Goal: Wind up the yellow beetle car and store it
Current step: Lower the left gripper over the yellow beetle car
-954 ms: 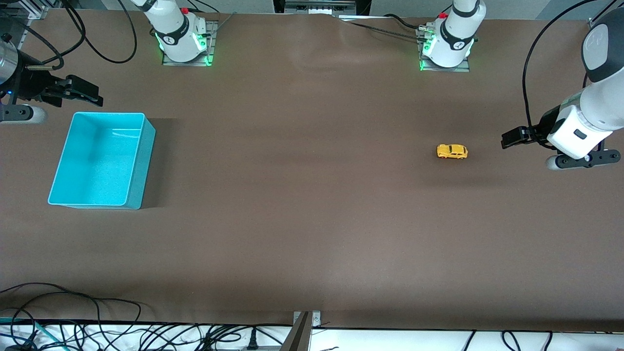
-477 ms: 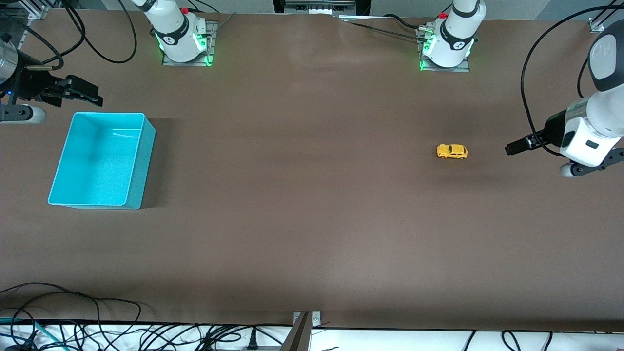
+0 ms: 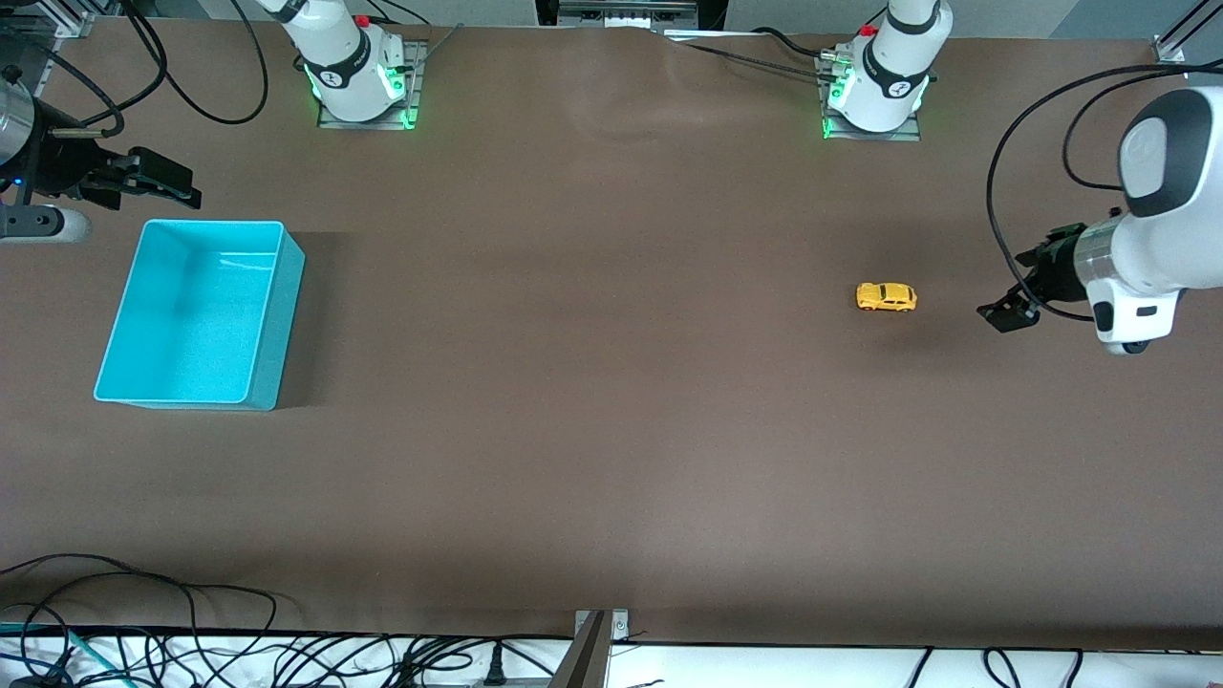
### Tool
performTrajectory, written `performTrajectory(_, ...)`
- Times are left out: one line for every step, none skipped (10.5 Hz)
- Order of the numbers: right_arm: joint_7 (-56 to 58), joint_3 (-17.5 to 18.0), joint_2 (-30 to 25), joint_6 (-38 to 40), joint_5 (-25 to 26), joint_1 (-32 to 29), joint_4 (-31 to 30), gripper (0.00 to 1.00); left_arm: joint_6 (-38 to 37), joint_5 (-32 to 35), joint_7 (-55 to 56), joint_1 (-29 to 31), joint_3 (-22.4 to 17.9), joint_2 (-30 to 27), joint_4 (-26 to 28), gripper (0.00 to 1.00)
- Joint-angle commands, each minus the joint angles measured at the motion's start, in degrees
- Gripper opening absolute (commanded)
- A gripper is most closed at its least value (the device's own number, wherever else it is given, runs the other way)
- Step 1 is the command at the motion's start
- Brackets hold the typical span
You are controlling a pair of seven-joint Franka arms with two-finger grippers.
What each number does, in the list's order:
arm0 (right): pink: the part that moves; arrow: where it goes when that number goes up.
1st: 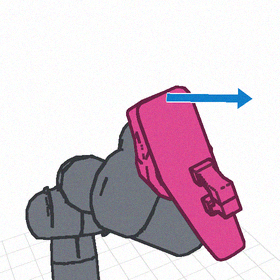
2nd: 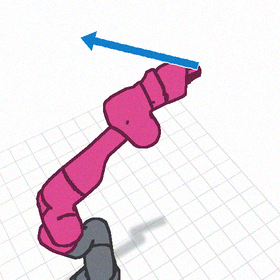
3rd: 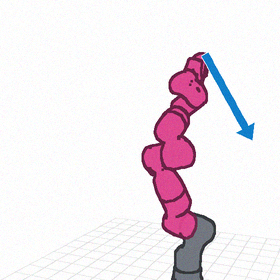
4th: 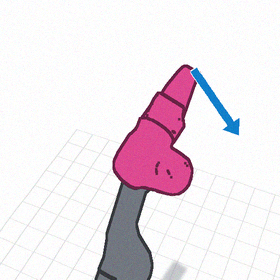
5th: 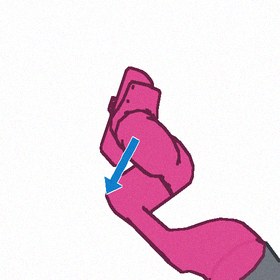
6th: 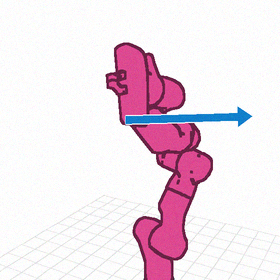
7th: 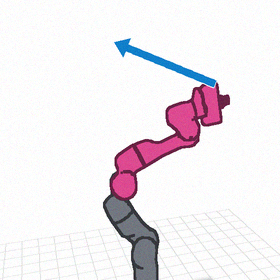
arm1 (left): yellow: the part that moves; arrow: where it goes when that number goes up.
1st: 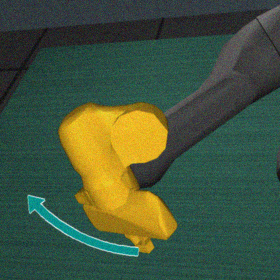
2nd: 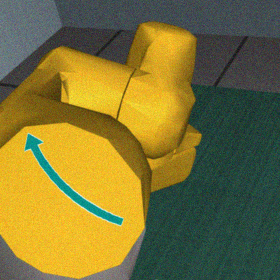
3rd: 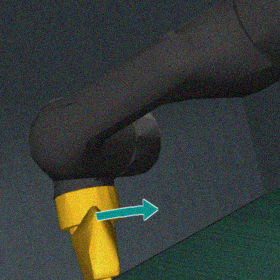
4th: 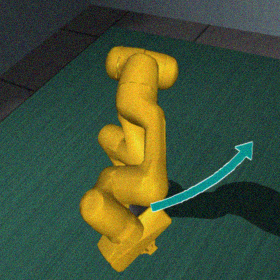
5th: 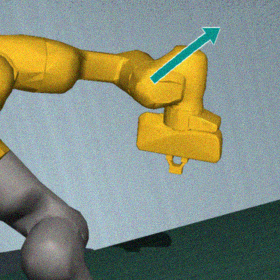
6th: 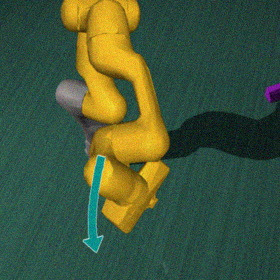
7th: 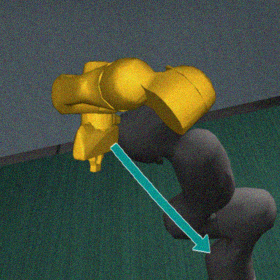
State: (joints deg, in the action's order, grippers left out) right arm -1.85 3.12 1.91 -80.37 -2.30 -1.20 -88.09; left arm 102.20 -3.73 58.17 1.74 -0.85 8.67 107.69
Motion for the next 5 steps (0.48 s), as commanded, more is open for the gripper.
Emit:
performTrajectory(0.9,-0.3,-0.2,0.1,0.5,0.2,-0.2,1.0,7.9,-1.7,11.7,0.0,0.7,-1.1,7.9,1.0)
performTrajectory(0.9,-0.3,-0.2,0.2,0.5,0.2,-0.2,1.0,14.3,-1.7,16.3,-0.2,1.5,-1.3,12.7,1.0)
performTrajectory(0.9,-0.3,-0.2,0.2,0.5,0.2,-0.2,1.0,19.8,-1.7,19.9,-0.1,2.6,-1.2,16.3,1.0)
performTrajectory(0.9,-0.2,-0.2,0.1,0.5,0.2,-0.2,1.0,22.7,-1.8,20.9,-0.2,2.7,-0.8,18.8,1.0)
performTrajectory(0.9,-0.2,-0.2,0.0,0.5,0.3,-0.2,1.0,23.4,-2.4,21.3,0.0,2.7,-0.1,19.9,1.0)
